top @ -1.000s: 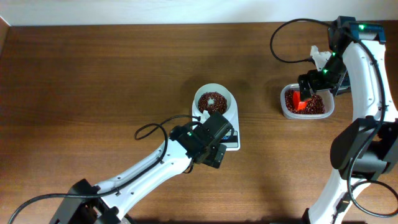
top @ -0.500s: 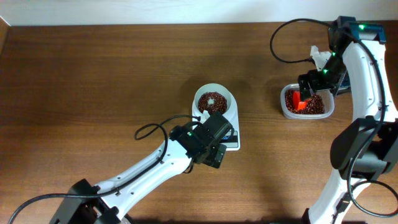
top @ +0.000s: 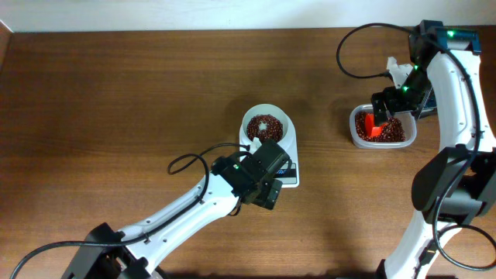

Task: Scoop item into bowl and weigh 50g on scale
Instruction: 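Open the right gripper to release the scoop inside the tub, then raise the open right gripper above the bean tub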

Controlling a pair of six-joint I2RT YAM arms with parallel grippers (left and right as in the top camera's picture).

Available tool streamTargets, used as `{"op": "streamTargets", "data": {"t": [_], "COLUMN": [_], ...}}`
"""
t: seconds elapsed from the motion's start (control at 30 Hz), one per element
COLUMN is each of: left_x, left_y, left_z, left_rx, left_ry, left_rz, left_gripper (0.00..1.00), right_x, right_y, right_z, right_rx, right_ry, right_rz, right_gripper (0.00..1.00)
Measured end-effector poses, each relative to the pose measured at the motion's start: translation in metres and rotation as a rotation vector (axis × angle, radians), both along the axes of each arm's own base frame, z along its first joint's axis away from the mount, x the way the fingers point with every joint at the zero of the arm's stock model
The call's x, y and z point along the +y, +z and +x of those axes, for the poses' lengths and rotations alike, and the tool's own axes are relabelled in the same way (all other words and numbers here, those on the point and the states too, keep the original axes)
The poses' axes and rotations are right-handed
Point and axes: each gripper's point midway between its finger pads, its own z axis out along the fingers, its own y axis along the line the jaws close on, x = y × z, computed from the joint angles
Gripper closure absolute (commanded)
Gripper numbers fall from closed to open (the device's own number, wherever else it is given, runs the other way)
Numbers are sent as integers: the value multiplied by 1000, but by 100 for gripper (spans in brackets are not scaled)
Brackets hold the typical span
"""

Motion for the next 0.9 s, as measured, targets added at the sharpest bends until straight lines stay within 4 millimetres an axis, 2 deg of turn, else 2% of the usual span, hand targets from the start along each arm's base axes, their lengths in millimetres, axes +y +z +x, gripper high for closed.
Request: {"op": "streamTargets", "data": {"t": [0.27, 0.33, 0.43, 0.5, 0.53, 0.6, 0.67, 0.7, 0.83, 0.9], "left_x": [0, 0, 0, 0, 0, 0, 0, 0, 0, 0], "left_y": [0, 0, 0, 0, 0, 0, 0, 0, 0, 0], "left_z": [0, 0, 0, 0, 0, 0, 0, 0, 0, 0], "left_rx": [0, 0, 0, 0, 0, 1, 0, 0, 1, 1], "left_ry": [0, 0, 0, 0, 0, 0, 0, 0, 0, 0], "left_rz": [0, 0, 0, 0, 0, 0, 0, 0, 0, 0], "left_gripper": [1, 1, 1, 1, 1, 1, 1, 1, 1, 1], "right_x": [-2, -9, -31, -58, -79, -104, -115, -110, -49, -22], "right_y": [0, 0, 2, 4, 6, 10, 9, 8, 5, 7], "right_z": [16, 15, 14, 19, 26, 37, 37, 38, 46, 39], "right_rx": [-64, -61, -54, -88, -127, -202, -226, -234, -246, -204], "right_ry": [0, 1, -12, -54, -94, -180, -250, -265, -254, -280], "right_rz": [-10, -47, -142, -212, -251, -280, -246, -206, 129, 272], "right_gripper": [1, 1, 1, 1, 1, 1, 1, 1, 1, 1]}}
